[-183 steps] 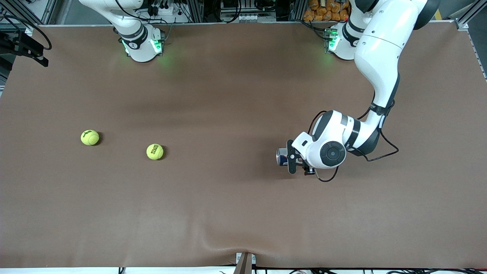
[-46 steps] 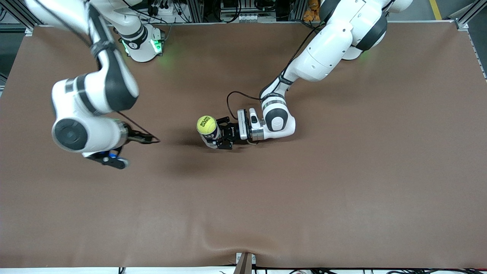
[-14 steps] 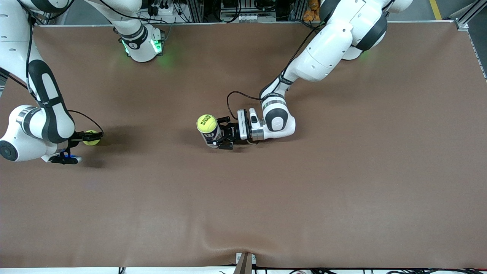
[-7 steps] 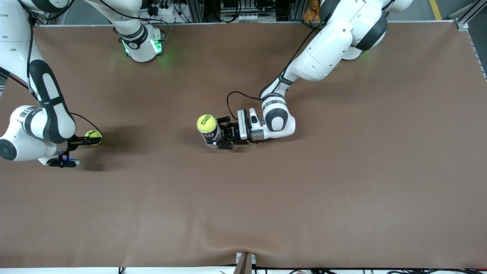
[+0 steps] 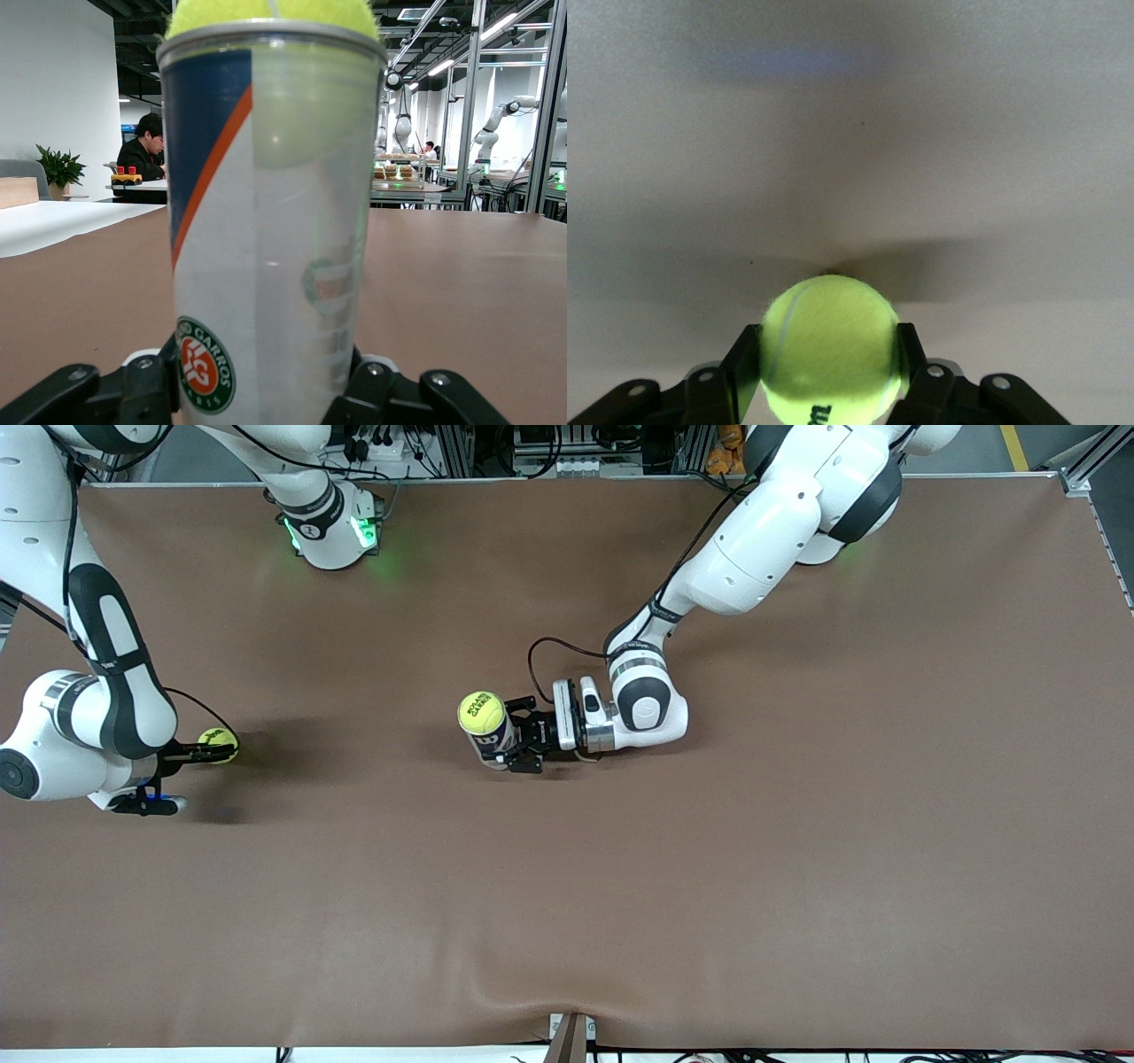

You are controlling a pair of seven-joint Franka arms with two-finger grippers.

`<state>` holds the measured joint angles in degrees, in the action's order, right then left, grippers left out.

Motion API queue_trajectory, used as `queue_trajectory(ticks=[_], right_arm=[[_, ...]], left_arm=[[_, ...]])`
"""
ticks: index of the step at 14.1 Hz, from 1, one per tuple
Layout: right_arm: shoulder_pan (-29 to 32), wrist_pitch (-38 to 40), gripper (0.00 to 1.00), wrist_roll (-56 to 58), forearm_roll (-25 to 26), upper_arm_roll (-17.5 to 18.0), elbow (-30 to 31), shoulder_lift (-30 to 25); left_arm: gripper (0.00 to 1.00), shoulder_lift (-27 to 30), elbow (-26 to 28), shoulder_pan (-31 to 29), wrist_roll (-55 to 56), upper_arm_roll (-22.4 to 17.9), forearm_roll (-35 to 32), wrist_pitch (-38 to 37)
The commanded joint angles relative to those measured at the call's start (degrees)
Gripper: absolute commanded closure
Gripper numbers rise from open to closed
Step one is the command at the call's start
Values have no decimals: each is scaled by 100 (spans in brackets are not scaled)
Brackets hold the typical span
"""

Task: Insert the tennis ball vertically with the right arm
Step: 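Move the right gripper to the second tennis ball and grasp it, then carry the second ball over the can with the right gripper and drop it in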

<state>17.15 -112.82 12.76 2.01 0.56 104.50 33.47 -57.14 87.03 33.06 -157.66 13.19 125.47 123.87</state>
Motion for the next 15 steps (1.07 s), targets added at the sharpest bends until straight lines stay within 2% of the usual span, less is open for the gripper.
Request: queue_trajectory(ticks=[1,4,6,10,15], right_arm=[[-97,294,100,51,-69,49,-34,-121],[-483,1076,100,-124,-78,58,-368,-498],[-729,1673,100,-710,-130,128,-745,-605],[-1362,2694,100,-2239,-1113,146,-1572,-605],[-2153,3091,100,-4602,-2396,155,-1977,-675]], left_arm=[[37,-52,86,42,-828,17,294,24],[37,-52,86,42,-828,17,294,23],[37,-52,86,33,-828,17,294,23],[37,-52,86,42,-828,17,294,32],[37,-52,86,42,-828,17,294,32]])
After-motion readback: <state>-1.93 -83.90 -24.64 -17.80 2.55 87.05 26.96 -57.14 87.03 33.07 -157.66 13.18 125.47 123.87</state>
